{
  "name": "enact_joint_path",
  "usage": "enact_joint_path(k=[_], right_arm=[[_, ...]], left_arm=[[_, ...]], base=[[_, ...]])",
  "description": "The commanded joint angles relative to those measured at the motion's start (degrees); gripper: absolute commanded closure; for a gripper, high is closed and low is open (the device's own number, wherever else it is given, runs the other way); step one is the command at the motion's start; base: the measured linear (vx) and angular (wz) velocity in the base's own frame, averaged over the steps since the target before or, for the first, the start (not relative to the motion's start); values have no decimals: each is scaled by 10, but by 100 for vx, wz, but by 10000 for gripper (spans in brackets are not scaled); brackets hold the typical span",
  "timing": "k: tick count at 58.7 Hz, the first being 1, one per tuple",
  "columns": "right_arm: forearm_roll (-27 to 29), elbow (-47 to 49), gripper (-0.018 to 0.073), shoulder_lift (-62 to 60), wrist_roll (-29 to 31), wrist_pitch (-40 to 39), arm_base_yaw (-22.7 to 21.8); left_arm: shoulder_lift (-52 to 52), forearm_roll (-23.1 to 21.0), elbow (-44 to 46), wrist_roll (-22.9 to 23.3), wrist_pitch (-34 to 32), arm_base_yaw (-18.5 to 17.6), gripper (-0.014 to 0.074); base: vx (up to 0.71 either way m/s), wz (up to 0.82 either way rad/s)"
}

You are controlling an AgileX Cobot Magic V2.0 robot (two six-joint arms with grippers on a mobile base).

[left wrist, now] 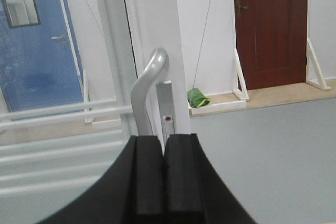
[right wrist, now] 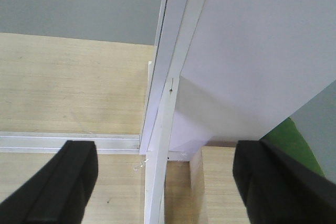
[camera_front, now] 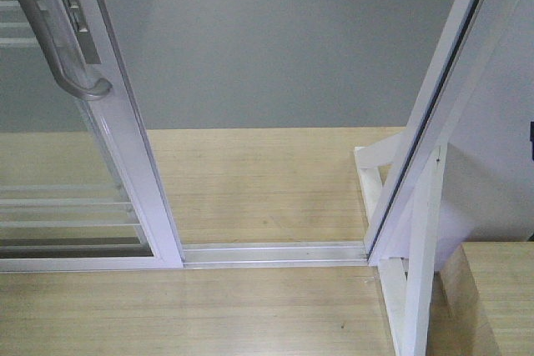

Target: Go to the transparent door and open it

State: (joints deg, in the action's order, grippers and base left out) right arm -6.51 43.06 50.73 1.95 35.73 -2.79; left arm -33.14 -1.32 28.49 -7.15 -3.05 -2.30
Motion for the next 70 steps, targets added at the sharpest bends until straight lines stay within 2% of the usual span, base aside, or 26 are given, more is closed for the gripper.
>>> enact_joint_path(k=[1,13,36,43,47,70], right_arm=[[-4,17,-22,-6,0,-34,-2],[-4,17,-22,-6,0,-34,-2],[-4,17,-22,-6,0,-34,-2],[-4,17,-22,-6,0,-30,-2],[-4,17,-22,-6,0,-27,-2],[-4,17,-22,-6,0,-29,-2]], left_arm=[[32,-5,-3,2,-25,0,603],[151,-5,-64,25,31,30,603],[352,-5,-256,37,38,45,603],[347,-5,-316,60,10,45,603],[346,-4,-309,68,50,45,603],[346,-5,-312,68,45,45,603]], base=[[0,0],[0,0],[0,0],[0,0],[0,-1],[0,0]])
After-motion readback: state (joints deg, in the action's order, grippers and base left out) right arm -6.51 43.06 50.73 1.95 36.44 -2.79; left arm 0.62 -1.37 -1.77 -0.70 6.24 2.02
